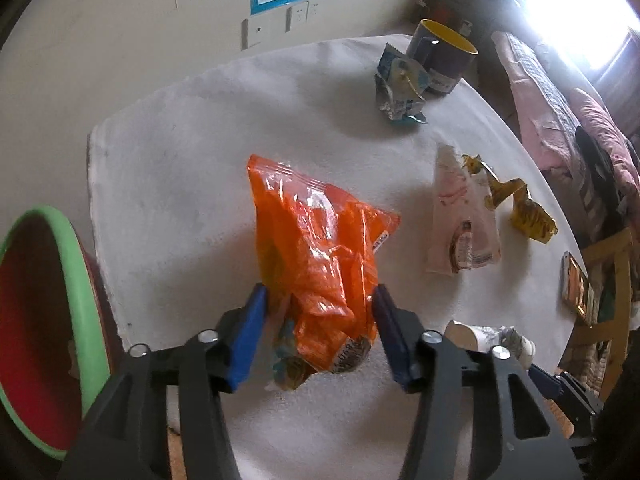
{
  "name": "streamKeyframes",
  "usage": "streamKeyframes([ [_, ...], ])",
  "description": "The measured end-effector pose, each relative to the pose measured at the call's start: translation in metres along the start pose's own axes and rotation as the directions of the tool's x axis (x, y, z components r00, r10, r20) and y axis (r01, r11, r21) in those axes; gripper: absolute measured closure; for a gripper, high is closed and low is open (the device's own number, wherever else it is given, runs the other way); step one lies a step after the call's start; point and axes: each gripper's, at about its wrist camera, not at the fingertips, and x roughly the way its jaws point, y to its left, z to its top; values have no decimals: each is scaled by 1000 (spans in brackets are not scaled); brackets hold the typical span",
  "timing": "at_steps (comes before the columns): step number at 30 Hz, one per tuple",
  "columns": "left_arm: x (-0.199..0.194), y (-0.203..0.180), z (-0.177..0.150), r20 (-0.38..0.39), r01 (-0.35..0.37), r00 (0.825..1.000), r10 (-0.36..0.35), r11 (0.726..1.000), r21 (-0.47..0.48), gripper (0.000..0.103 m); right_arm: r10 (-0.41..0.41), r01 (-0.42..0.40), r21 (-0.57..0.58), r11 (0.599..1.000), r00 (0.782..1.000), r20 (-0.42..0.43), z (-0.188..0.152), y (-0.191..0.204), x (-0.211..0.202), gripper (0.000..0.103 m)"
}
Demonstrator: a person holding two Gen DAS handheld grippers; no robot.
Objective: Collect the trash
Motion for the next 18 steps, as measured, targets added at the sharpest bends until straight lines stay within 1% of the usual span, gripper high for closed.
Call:
streamKeyframes([
  [2, 5, -2, -2, -3, -5, 1000, 5, 1000, 7, 46, -3, 3, 5, 1000, 1000, 5, 0, -2, -1, 44],
  [3, 7, -3, -3, -10, -1, 1000, 1, 1000, 7, 46, -5, 5, 10, 1000, 1000, 9, 0, -3, -1, 44],
  [4, 9, -5, -4, -17, 6, 1000, -5, 1000, 6, 48, -8, 8, 18, 1000, 1000, 15, 1, -5, -1, 44],
  [6, 12, -6, -7, -28, 21, 999, -21, 1000, 3, 54, -10, 9, 32, 999, 1000, 19, 2, -8, 0, 44],
  [8, 8, -6, -9, -11, 21, 1000, -21, 1000, 2, 58, -10, 10, 44, 999, 1000, 16, 2, -11, 0, 44],
  [11, -6, -2, -13, 34, 28, 999, -27, 1000, -14, 60, -5, 4, 54, 999, 1000, 25, 2, -12, -1, 44],
  [13, -23, -1, -19, 82, 16, 997, -16, 1000, -5, 60, 0, -2, 61, 998, 999, 35, 3, -14, -2, 44],
  [18, -56, 2, -31, 153, -6, 988, 4, 1000, 8, 60, 19, -23, 76, 997, 998, 52, 9, -20, -4, 44],
])
